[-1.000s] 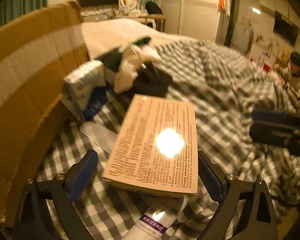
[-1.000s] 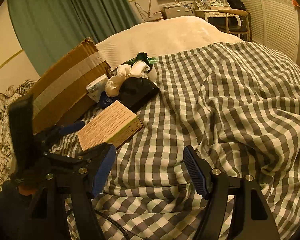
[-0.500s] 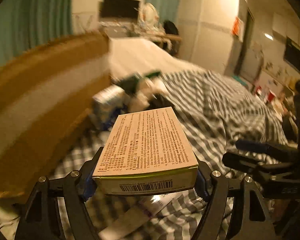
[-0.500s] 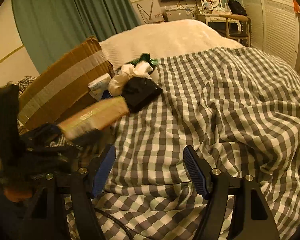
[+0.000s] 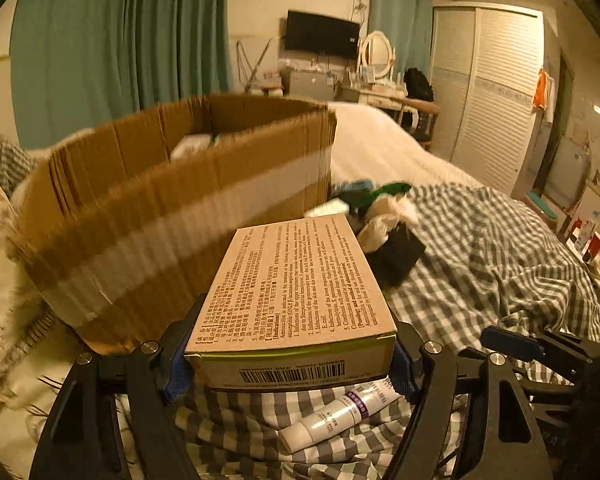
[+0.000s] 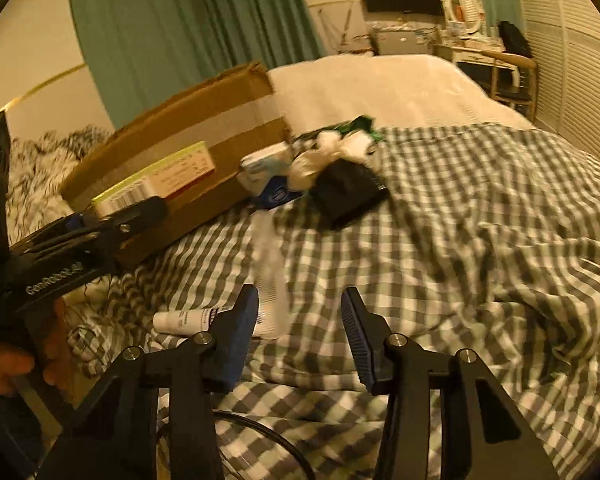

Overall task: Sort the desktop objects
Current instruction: 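Grasp the clear comb with the right tool while the left holds the beige box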

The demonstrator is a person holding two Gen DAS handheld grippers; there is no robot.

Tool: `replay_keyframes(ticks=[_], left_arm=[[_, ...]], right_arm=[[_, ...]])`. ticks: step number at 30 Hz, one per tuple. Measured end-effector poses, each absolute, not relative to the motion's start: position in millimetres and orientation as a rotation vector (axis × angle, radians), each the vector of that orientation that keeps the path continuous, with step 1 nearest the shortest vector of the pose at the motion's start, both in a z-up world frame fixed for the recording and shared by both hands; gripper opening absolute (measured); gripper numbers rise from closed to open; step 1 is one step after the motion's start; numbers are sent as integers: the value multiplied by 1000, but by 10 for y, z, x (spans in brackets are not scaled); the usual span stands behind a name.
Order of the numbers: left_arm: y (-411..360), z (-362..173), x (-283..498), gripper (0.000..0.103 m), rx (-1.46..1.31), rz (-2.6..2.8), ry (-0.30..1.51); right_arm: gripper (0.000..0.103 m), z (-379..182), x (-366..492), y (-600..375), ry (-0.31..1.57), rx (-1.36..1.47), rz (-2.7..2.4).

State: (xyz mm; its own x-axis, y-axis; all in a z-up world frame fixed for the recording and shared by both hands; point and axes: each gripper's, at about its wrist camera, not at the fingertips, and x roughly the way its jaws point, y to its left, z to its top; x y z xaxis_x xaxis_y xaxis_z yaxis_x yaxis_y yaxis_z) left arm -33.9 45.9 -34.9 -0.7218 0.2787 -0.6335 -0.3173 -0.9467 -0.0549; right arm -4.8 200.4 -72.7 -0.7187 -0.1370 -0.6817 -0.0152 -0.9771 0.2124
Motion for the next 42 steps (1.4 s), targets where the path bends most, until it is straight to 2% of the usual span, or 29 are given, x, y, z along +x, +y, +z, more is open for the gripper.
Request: replay_keyframes(ticks=[7, 19, 27, 29, 31, 42], left_arm=[[497, -444, -355, 78, -984, 2646, 96], [445, -581, -474, 78, -1086, 2591, -17], [459, -607, -469, 78, -1097, 2600, 8], [460, -617, -472, 78, -1097, 2600, 4], [468, -619, -475, 78, -1093, 2597, 8], [464, -462, -398, 76, -973, 2622, 5]], right_arm=[[43, -933, -412, 1839, -240, 1245, -2760], [43, -1164, -678, 1714, -202, 1359, -2690], [43, -1285, -852, 1657, -153, 1433, -2689], [29, -1296, -841, 1629, -106, 1435, -2711], [27, -1274, -796, 1625, -97, 1413, -2726], [26, -907, -354, 1920, -254, 1240, -2845]])
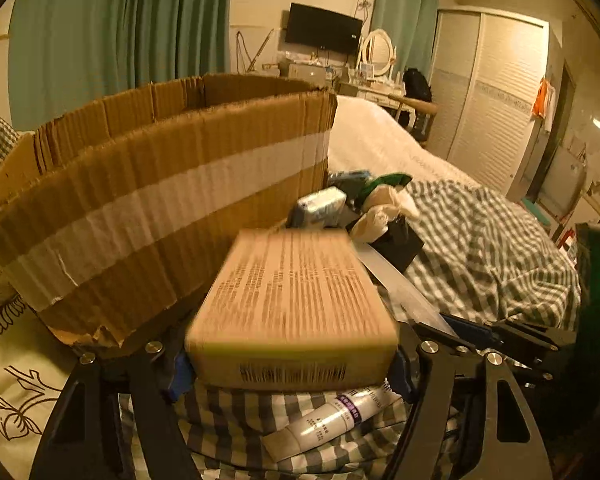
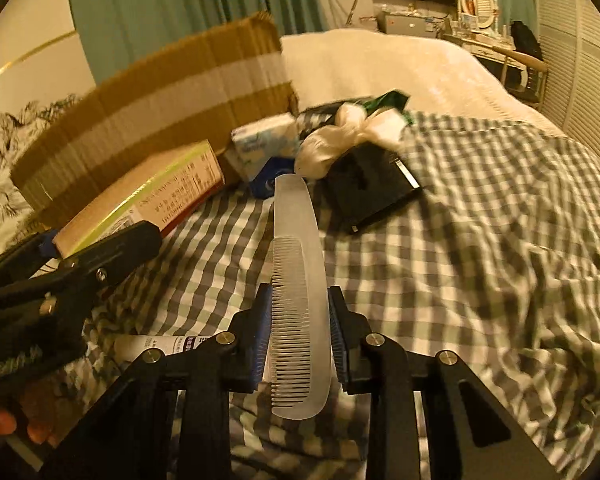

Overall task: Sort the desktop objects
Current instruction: 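Grasp the clear comb with the right tool while the left holds the beige box, then carry the beige box and comb over the cardboard box and release both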

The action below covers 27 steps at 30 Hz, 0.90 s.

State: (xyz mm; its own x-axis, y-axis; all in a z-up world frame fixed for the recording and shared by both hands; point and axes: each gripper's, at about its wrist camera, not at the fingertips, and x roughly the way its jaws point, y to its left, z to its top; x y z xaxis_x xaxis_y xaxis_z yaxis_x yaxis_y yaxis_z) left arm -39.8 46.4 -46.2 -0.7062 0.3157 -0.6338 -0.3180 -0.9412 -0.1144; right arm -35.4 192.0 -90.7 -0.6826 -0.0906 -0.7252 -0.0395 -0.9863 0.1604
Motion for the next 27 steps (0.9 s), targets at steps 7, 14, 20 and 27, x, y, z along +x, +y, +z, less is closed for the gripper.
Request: replay_keyframes(ticks=[7, 14, 20, 27], left_arm=[[521, -380, -381, 75, -945, 2604, 36], [516, -356, -376, 75, -920, 2585, -9], [398, 133, -276, 75, -693, 2639, -80], [-68, 814, -402, 75, -463, 2794, -185]], right_arm=[[26, -583, -214, 1908, -289, 1150, -2895], [26, -561, -228, 2092, -412, 1123, -2912], [26, -161, -197, 2087, -412, 958, -2909], [26, 428, -551, 1796, -320, 804, -2832]])
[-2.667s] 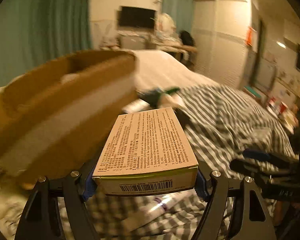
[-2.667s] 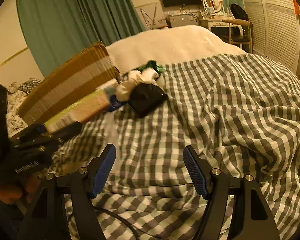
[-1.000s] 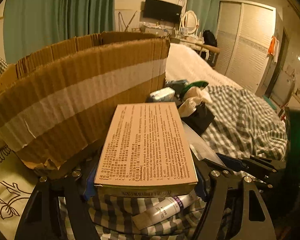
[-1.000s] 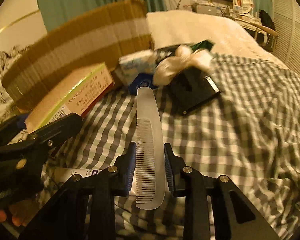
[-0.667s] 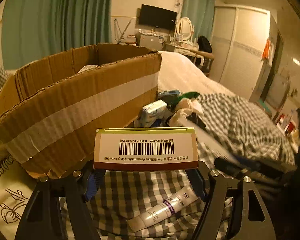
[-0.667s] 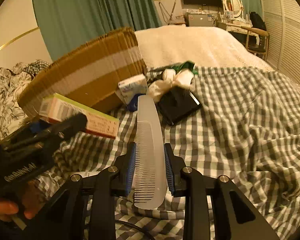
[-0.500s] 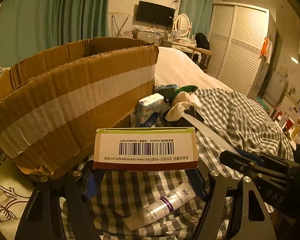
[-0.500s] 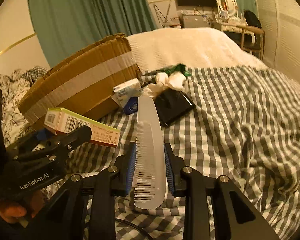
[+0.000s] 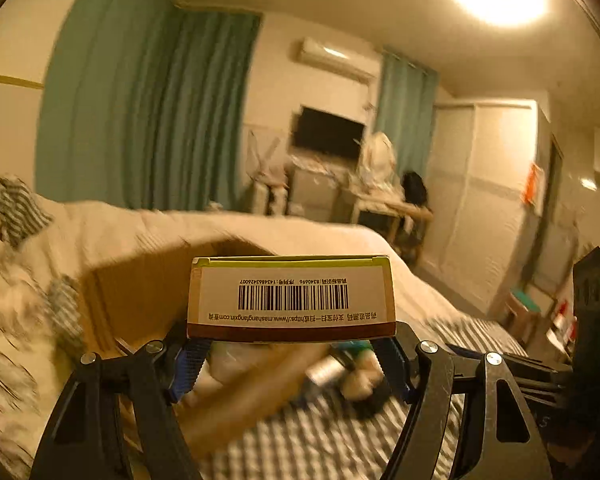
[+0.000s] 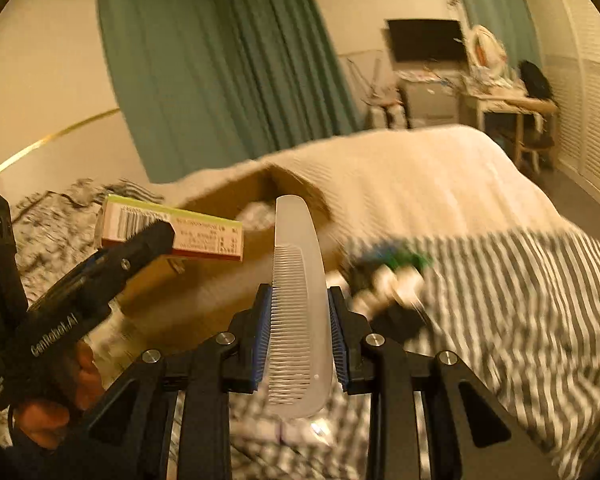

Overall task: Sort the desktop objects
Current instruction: 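Carry the beige box and comb over the cardboard box and release both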

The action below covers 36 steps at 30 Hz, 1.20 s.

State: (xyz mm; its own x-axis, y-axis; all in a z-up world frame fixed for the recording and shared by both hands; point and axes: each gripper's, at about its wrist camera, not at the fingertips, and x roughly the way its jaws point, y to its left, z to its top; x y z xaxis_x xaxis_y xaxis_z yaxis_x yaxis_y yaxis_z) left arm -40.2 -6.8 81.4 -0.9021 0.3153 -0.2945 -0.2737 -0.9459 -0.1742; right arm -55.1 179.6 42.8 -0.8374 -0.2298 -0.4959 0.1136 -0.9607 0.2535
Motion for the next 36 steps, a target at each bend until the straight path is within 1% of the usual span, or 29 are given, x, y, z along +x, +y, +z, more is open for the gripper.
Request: replay_keyframes(ticks=[3, 6, 8, 12, 13, 14, 15, 16, 21, 25, 28, 30, 32, 34, 36], left_arm=[[-299, 803, -621, 75, -461, 2895, -180], [-514, 587, -938, 75, -590, 2933, -220], [-616, 413, -1092, 75, -685, 2947, -250], [-607, 203, -1166, 76, -783, 2940, -204], [-584, 190, -1171, 79, -800, 2933, -184], [-560, 186, -1149, 88, -790, 2934, -159], [-542, 196, -1112, 96, -778, 2947, -141], [-517, 228, -1064, 103, -744, 2975, -128], [-421, 380, -860, 103, -691, 2924, -104], [-270, 562, -638, 103, -648, 2821, -63], [-43, 618, -375, 103, -640, 2683, 29], [88, 512, -260, 103, -683, 2590, 60], [246, 281, -170, 103, -750, 2493, 71], [395, 25, -132, 103, -812, 2404, 83], [587, -240, -103, 103, -878, 2330, 142]], right_arm=[[26, 580, -851, 1578, -271, 787, -2775], [26, 608, -1212, 1348, -238, 806, -2737], [26, 572, -1479, 1227, -251, 836, -2718], [27, 504, -1739, 1163, -320, 867, -2731], [37, 492, -1794, 1164, -337, 887, -2732], [66, 497, -1801, 1168, -338, 900, -2747], [77, 513, -1788, 1182, -333, 896, -2768], [80, 554, -1706, 1210, -320, 858, -2794], [80, 717, -1248, 1459, -301, 794, -2854], [80, 877, -542, 1802, -405, 766, -2903], [80, 1027, 20, 2062, -462, 732, -2948], [80, 1050, 315, 2253, -490, 746, -2999], [80, 987, 453, 2390, -501, 764, -3029], [80, 850, 525, 2507, -520, 786, -3058], [80, 573, 576, 2629, -534, 783, -3094]])
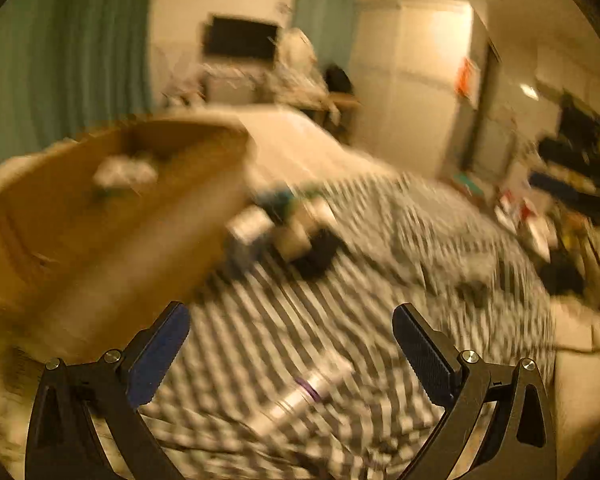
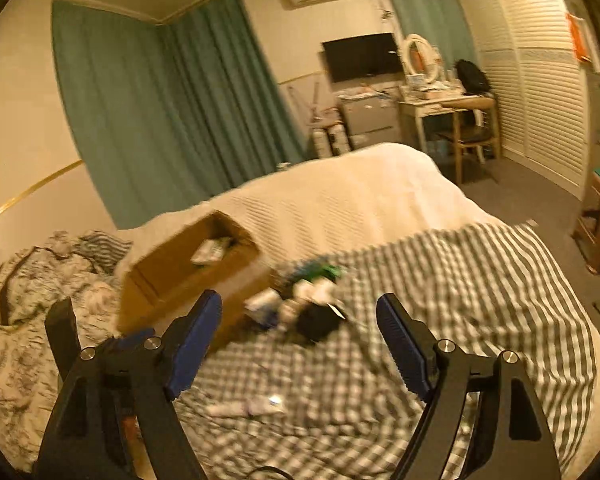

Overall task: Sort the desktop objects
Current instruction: 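Carry the beige box and comb over the cardboard box and release both, then grasp the white tube with the left tool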

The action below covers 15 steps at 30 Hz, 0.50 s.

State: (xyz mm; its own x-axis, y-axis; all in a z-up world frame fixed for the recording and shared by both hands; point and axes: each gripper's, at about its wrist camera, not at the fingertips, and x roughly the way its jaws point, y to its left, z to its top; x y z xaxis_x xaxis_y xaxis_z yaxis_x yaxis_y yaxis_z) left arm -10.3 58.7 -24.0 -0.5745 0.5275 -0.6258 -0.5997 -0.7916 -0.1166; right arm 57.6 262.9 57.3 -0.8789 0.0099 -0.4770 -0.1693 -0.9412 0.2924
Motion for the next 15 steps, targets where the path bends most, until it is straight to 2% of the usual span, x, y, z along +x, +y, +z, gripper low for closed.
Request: replay_keyframes(ticks=[4, 6, 7, 8, 10, 12, 14, 15], left_arm=[[910, -630, -63, 103, -928, 2330, 411], [952, -798, -115, 99, -970, 2296, 445], [941, -888, -181, 88, -1021, 2264, 422], [949, -1022, -285, 69, -1114, 2219, 392], [931, -1153, -388, 57, -1193, 2163, 361], [935, -1138, -388, 39, -1170, 2130, 328], [936, -1083, -400, 28, -1146, 2165, 323], [928, -1066, -421, 26, -1143, 2174, 310]], right_arm=[[80, 114, 593, 2747, 500, -712, 2857], [80, -143, 473, 2764, 470, -805, 2833], [80, -210, 429, 2774, 467, -835, 2832], [80, -302, 326, 2773, 466, -881, 2834], [80, -391, 206, 2775, 450, -924, 2839], [80, -486, 38, 2749, 422, -965, 2861], [80, -573, -80, 2757, 419, -986, 2876], [80, -610, -129, 2721, 422, -998, 2878]])
